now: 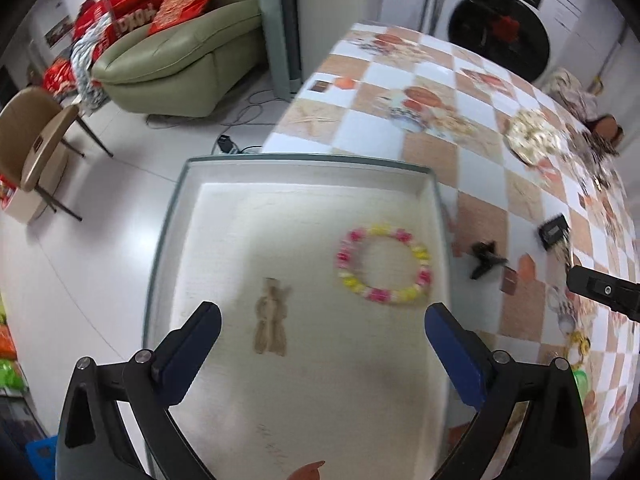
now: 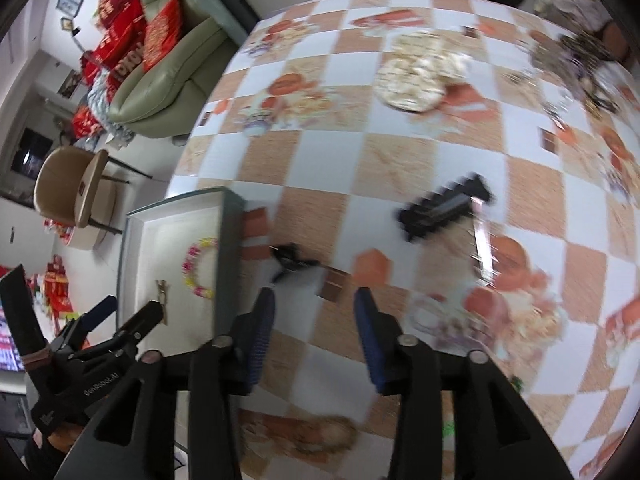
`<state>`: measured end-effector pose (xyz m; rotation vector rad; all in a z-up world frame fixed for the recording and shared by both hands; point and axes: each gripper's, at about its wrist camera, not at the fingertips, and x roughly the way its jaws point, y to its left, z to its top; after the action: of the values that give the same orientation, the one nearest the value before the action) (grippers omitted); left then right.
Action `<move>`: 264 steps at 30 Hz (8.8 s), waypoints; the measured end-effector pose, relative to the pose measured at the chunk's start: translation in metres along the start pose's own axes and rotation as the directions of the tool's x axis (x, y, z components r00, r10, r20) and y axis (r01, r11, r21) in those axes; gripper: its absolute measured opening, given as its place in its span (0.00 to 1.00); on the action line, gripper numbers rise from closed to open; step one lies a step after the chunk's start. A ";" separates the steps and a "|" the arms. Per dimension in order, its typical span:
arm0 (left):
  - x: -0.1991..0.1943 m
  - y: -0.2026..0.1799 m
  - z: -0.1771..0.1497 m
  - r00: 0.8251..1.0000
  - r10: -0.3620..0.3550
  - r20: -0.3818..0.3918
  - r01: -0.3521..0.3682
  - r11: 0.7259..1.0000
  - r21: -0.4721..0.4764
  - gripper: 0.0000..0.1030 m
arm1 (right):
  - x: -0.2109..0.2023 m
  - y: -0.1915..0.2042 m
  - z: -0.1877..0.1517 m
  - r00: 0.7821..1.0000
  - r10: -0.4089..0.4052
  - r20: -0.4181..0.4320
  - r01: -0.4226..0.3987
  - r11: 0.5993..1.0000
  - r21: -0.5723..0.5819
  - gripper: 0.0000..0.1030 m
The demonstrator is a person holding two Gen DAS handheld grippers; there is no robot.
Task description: Organize jewelry
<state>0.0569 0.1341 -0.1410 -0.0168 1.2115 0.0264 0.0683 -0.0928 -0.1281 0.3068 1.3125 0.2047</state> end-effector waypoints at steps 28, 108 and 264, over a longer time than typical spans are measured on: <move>-0.005 -0.158 -0.079 0.968 -0.149 -0.203 0.210 0.922 0.325 0.99 | -0.033 -0.144 -0.107 0.980 -0.143 -0.142 0.170 0.964 0.203 0.63; 0.018 -0.183 -0.107 0.954 -0.087 -0.287 0.203 0.893 0.402 0.84 | -0.057 -0.119 -0.103 0.969 -0.217 -0.117 0.229 0.967 0.109 0.07; 0.003 -0.145 0.058 0.998 -0.066 -0.024 0.069 0.971 0.227 1.00 | -0.014 -0.114 0.000 0.992 -0.124 0.001 0.122 0.982 0.144 0.79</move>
<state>0.1169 -0.0088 -0.1235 0.1429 1.2241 -0.1728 0.0616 -0.2048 -0.1540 0.3469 1.3339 0.0040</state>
